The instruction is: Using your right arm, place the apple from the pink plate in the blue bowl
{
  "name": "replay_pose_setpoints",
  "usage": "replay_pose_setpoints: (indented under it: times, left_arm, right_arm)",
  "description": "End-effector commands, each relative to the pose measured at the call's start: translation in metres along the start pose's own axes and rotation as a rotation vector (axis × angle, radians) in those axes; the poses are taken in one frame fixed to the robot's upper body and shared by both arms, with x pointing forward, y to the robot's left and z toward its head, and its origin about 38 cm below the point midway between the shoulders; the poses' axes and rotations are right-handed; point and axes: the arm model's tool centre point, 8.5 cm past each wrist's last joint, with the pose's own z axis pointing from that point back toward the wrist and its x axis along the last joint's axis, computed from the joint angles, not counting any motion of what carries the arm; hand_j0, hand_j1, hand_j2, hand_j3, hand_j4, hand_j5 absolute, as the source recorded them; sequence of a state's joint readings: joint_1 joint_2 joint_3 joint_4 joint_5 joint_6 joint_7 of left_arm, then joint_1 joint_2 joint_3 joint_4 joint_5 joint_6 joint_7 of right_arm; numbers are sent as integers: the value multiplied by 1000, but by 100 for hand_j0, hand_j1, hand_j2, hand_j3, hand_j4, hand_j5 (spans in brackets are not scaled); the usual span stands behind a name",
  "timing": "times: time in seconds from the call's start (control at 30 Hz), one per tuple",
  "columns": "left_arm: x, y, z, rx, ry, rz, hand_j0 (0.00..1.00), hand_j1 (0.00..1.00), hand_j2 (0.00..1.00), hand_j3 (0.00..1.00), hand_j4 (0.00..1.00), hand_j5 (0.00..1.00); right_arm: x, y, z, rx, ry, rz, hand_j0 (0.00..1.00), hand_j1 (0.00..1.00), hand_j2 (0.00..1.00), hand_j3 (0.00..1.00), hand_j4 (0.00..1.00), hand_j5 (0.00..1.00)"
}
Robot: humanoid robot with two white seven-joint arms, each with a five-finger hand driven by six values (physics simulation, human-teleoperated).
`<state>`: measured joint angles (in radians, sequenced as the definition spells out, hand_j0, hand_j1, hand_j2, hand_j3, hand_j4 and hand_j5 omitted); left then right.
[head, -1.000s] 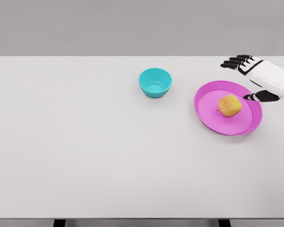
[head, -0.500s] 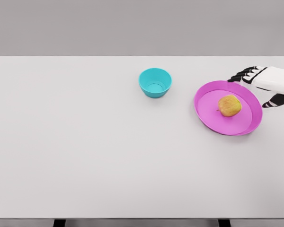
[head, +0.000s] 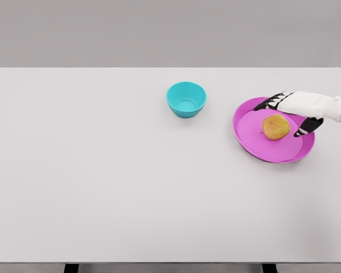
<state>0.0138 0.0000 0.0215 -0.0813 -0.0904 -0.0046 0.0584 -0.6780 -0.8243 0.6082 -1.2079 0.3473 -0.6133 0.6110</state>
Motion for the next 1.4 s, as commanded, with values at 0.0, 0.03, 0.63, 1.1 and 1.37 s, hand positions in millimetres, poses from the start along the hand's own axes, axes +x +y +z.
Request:
replay_pose_setpoints:
  times: [0.0,0.03,0.63,1.1,1.37]
  left_arm:
    - [0,0,0,0,0,0,100,100,100,100,100,100]
    - [0,0,0,0,0,0,100,100,100,100,100,100]
    - [0,0,0,0,0,0,100,100,100,100,100,100]
    - [0,0,0,0,0,0,100,100,100,100,100,100]
    - [0,0,0,0,0,0,100,100,100,100,100,100]
  right_arm:
    - [0,11,-10,24,-7,-29,100,100,100,100,100,100]
    - [0,12,-11,31,-7,-27,100,100,100,100,100,100]
    - [-6,23,-19,60,1,-58,49,49,49,49,49,49]
    - [13,-43,-42,-63,-58,4,46,46,46,46,46,46]
    - [42,-82,-82,-119,-123,43,46,46,46,46,46,46]
